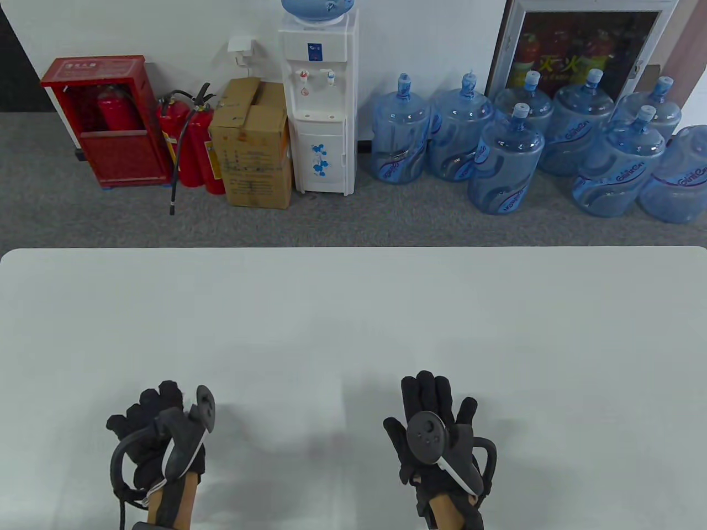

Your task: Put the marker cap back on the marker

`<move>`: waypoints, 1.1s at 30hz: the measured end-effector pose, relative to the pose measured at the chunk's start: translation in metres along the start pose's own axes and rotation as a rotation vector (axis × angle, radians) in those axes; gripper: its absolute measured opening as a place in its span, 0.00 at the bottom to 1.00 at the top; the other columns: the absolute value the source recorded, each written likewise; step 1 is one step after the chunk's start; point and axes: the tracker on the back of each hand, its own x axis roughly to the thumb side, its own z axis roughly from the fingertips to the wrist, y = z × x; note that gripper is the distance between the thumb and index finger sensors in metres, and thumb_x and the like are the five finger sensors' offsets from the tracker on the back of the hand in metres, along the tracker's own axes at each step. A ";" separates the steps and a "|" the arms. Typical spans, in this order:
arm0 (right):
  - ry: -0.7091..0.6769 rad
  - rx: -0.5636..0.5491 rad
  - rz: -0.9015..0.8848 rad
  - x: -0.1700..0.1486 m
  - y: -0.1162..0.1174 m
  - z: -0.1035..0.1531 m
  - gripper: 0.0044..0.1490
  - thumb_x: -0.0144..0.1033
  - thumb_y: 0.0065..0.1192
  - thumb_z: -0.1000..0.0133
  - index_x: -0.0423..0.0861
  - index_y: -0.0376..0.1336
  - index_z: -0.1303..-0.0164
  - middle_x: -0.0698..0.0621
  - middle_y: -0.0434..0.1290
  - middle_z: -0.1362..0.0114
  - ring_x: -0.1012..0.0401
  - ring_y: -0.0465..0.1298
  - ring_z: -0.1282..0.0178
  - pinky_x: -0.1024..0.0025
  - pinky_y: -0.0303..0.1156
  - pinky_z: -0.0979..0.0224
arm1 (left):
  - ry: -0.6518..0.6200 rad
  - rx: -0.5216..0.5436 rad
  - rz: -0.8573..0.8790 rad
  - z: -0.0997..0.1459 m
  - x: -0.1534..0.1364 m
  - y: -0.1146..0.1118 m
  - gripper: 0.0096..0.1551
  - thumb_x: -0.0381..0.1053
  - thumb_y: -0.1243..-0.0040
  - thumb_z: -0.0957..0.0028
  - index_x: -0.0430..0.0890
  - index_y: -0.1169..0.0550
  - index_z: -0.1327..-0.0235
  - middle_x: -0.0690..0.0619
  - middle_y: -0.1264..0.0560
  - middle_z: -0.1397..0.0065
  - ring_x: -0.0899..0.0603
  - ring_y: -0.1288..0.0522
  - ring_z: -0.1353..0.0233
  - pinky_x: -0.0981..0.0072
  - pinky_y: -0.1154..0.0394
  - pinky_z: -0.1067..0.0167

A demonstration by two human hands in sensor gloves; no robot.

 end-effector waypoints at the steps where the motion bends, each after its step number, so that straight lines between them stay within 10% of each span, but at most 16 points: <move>1: -0.001 0.002 0.005 0.001 0.000 0.000 0.51 0.69 0.37 0.51 0.60 0.37 0.18 0.53 0.39 0.11 0.53 0.40 0.12 0.40 0.33 0.25 | -0.037 0.045 0.031 0.005 0.006 0.006 0.36 0.65 0.51 0.50 0.57 0.28 0.28 0.50 0.23 0.23 0.37 0.19 0.29 0.32 0.35 0.29; 11: -0.019 -0.014 0.031 0.009 0.001 0.002 0.51 0.69 0.36 0.51 0.61 0.37 0.18 0.54 0.37 0.11 0.53 0.39 0.12 0.40 0.32 0.25 | -0.292 0.226 0.144 0.038 0.046 0.020 0.39 0.68 0.65 0.51 0.65 0.38 0.22 0.52 0.34 0.13 0.35 0.32 0.16 0.29 0.43 0.25; 33: -0.029 0.003 0.066 0.017 0.005 0.004 0.51 0.69 0.35 0.51 0.61 0.36 0.19 0.54 0.36 0.12 0.53 0.38 0.12 0.39 0.32 0.25 | -0.407 0.004 0.111 0.040 0.062 -0.007 0.46 0.74 0.70 0.54 0.66 0.55 0.19 0.51 0.50 0.08 0.33 0.53 0.10 0.23 0.57 0.27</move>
